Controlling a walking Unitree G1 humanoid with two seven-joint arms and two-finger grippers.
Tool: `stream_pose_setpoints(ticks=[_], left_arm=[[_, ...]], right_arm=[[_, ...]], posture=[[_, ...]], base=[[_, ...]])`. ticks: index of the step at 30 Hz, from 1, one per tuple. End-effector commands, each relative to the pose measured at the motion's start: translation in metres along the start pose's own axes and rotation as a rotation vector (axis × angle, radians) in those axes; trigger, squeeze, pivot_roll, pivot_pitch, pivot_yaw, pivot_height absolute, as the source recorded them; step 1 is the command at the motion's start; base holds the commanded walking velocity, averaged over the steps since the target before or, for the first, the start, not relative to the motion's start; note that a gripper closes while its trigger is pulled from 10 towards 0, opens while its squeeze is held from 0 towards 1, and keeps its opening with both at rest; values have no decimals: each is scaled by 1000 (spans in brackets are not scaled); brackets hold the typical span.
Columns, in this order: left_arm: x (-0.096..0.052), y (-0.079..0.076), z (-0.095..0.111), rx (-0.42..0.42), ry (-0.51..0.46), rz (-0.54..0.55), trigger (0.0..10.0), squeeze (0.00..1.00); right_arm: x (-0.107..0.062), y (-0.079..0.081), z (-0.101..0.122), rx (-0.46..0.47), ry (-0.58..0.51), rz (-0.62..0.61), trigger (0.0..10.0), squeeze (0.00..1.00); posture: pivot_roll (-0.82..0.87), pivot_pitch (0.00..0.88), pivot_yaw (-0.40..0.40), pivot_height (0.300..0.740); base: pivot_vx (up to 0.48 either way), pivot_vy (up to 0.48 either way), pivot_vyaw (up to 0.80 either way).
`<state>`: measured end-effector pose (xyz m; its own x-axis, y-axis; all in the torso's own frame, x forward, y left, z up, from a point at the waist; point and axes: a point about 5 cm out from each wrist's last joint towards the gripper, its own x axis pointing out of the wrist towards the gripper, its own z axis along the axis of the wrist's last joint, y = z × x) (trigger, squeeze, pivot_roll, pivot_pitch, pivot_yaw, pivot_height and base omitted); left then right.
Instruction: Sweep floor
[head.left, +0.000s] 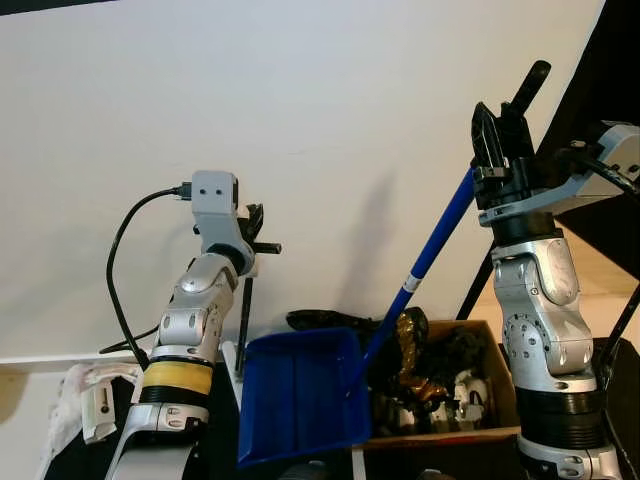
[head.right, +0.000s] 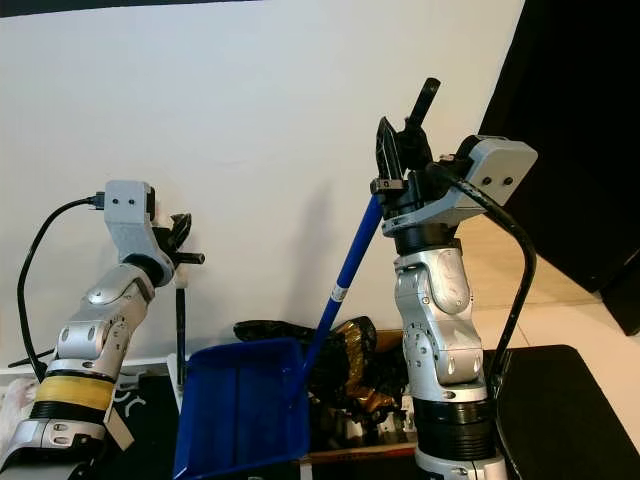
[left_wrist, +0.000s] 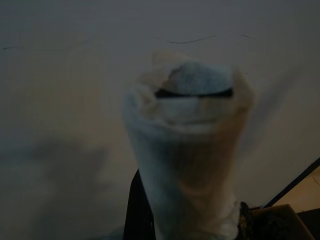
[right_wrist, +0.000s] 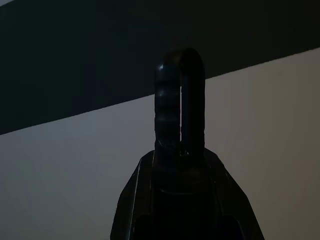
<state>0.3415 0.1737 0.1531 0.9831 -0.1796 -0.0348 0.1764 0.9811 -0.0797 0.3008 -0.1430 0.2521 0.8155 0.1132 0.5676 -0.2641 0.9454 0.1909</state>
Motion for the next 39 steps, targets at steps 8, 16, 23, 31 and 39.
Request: stream_pose_setpoints(ticks=[8, 16, 23, 31, 39], left_arm=[[1, 9, 12, 37, -34, 36, 10000, 0], [2, 8, 13, 37, -37, 34, 10000, 0], [2, 8, 14, 37, -37, 34, 10000, 0], [3, 8, 14, 36, -39, 33, 10000, 0], [3, 7, 15, 38, -39, 30, 10000, 0]], right_arm=[[3, 2, 7, -3, -28, 7, 10000, 0], [2, 2, 6, -11, -24, 13, 10000, 0], [2, 2, 6, -11, -20, 14, 10000, 0], [2, 2, 5, -10, -20, 13, 10000, 0], [2, 3, 5, -9, -19, 13, 10000, 0]], posture=[[72, 21, 72, 740], [73, 23, 73, 740], [74, 25, 73, 740], [77, 24, 75, 740], [78, 26, 77, 740]], base=[[0, 464, 0], [0, 448, 0], [0, 406, 0], [0, 393, 0], [0, 369, 0]])
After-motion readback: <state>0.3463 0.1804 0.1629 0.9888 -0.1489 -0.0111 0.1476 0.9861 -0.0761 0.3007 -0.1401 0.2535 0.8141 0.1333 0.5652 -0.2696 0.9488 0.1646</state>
